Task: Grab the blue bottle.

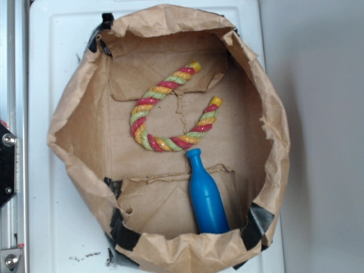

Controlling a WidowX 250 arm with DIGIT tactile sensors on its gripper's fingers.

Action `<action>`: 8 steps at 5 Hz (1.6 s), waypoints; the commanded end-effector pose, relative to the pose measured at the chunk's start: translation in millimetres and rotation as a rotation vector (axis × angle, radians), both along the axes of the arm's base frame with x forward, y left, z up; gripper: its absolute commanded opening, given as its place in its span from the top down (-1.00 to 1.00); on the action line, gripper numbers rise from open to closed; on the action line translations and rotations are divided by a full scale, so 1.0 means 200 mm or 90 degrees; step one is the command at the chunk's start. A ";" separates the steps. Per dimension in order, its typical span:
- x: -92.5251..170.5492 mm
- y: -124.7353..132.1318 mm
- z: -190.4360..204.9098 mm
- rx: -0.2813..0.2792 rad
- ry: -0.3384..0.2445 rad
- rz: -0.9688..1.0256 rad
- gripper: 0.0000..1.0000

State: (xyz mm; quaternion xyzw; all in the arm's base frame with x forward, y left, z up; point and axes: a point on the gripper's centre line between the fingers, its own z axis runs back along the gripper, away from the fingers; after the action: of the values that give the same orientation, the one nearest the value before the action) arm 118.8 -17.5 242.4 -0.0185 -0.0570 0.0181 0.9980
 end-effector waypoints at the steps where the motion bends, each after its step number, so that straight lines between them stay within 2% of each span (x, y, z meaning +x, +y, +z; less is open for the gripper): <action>1: 0.00 0.00 0.00 0.000 0.000 0.000 -1.00; 2: 0.24 -0.03 0.03 -0.016 -0.027 -0.002 -1.00; 3: 0.40 -0.02 0.02 -0.003 -0.050 0.005 -1.00; 4: 0.53 0.01 -0.02 0.023 -0.074 -0.062 -1.00; 5: 0.64 0.08 -0.09 0.080 -0.124 -0.197 -1.00; 6: 0.73 0.15 -0.20 0.062 -0.118 -0.293 -1.00; 7: 0.82 0.27 -0.33 0.077 -0.089 -0.292 -1.00; 8: 0.89 0.30 -0.46 0.070 -0.062 -0.319 -1.00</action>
State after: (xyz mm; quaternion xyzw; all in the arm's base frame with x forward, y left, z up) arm 288.3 39.3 128.9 0.0031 -0.0673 -0.2405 0.9683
